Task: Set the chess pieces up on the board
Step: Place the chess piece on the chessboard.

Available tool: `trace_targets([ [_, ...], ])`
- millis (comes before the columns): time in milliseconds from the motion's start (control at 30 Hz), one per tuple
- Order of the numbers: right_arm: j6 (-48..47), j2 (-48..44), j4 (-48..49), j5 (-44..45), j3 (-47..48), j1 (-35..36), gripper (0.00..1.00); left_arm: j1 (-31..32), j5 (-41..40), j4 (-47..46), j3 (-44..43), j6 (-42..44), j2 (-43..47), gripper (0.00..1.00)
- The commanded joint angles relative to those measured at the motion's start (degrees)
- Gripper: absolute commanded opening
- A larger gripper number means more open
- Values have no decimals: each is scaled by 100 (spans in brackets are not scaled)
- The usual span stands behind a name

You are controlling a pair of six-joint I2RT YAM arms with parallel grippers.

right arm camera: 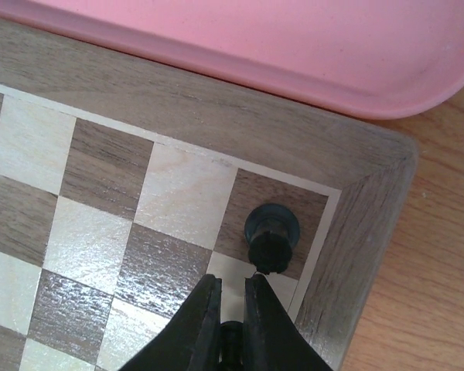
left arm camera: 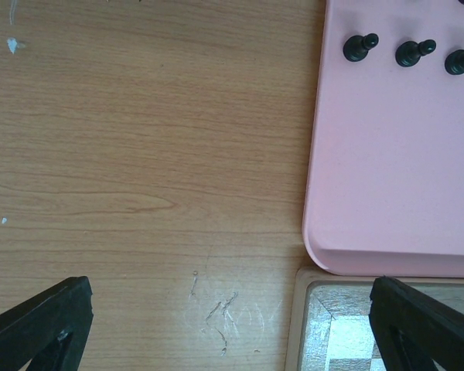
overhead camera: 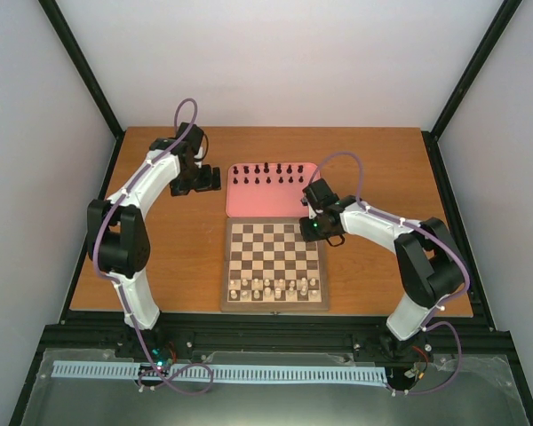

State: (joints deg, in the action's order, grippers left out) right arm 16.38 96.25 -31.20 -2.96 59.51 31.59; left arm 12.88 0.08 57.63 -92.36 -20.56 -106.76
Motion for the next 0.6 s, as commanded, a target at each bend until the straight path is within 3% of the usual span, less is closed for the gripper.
trace_targets([
  [0, 26, 119, 197, 143, -10, 40, 10, 4, -74, -84, -10, 44, 209, 100],
  [567, -21, 195, 176, 101, 58, 35, 16, 4, -42, -73, -47, 37, 147, 100],
])
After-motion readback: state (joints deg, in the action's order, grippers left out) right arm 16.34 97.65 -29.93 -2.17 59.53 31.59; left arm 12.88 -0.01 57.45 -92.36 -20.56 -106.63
